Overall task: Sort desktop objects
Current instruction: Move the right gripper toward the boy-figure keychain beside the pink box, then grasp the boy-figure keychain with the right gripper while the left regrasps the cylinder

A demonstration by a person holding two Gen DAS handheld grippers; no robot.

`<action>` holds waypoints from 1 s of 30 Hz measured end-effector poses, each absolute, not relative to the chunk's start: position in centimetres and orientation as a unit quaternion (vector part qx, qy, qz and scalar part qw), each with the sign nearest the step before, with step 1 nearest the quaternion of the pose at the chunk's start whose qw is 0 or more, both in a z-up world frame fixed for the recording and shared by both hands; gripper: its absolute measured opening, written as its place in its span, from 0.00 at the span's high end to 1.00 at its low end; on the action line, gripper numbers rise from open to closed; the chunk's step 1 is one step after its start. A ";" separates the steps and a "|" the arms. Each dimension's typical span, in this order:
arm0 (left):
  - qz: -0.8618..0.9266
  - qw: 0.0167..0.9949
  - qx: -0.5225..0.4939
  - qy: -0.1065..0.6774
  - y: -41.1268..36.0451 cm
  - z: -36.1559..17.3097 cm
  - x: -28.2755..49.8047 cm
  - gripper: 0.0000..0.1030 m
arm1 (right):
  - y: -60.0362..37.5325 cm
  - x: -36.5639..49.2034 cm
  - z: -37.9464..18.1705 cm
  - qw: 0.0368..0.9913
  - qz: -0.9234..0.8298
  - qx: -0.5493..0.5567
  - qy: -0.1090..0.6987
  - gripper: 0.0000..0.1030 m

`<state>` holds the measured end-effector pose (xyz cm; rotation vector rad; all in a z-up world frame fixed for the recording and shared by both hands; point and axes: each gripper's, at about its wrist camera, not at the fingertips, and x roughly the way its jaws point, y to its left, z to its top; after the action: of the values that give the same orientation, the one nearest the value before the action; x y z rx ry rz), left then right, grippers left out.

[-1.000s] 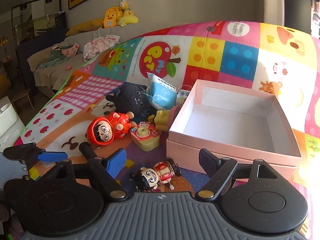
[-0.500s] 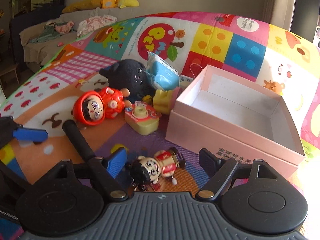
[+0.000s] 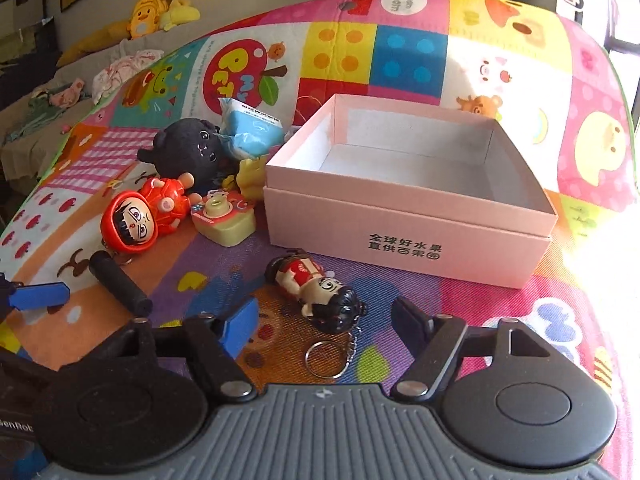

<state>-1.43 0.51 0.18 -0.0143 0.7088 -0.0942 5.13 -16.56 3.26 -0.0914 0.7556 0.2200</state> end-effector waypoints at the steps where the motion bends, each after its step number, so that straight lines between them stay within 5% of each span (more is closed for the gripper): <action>1: -0.046 0.937 -0.007 0.347 0.5 0.2 -1.4 0.00 | -16.2 5.3 3.0 0.922 0.101 -0.059 0.369 0.58; 10: -0.047 0.937 -0.010 0.346 0.6 0.1 -1.4 0.00 | -19.4 4.2 3.3 0.936 0.002 -0.146 0.319 0.55; 12: -0.047 0.937 -0.010 0.346 0.7 0.1 -1.4 0.00 | -20.6 4.3 3.6 0.939 0.016 -0.092 0.331 0.32; 14: -0.047 0.937 -0.009 0.347 0.6 0.1 -1.4 0.00 | -20.6 4.5 3.6 0.940 0.023 -0.060 0.335 0.20; 20: -0.047 0.937 -0.008 0.347 0.8 0.1 -1.4 0.00 | -20.5 6.9 2.1 0.937 0.011 -0.039 0.347 0.20; 23: -0.047 0.937 -0.011 0.347 0.8 0.2 -1.2 0.00 | -20.9 6.4 2.5 0.936 0.040 -0.038 0.349 0.40; 30: -0.038 0.940 0.025 0.339 0.4 0.7 1.4 0.00 | -20.8 2.1 4.5 0.941 0.078 -0.072 0.321 0.40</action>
<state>1.44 0.38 0.72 0.0520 0.6919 -0.0771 2.08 -20.80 4.50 -0.1470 0.6545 0.1582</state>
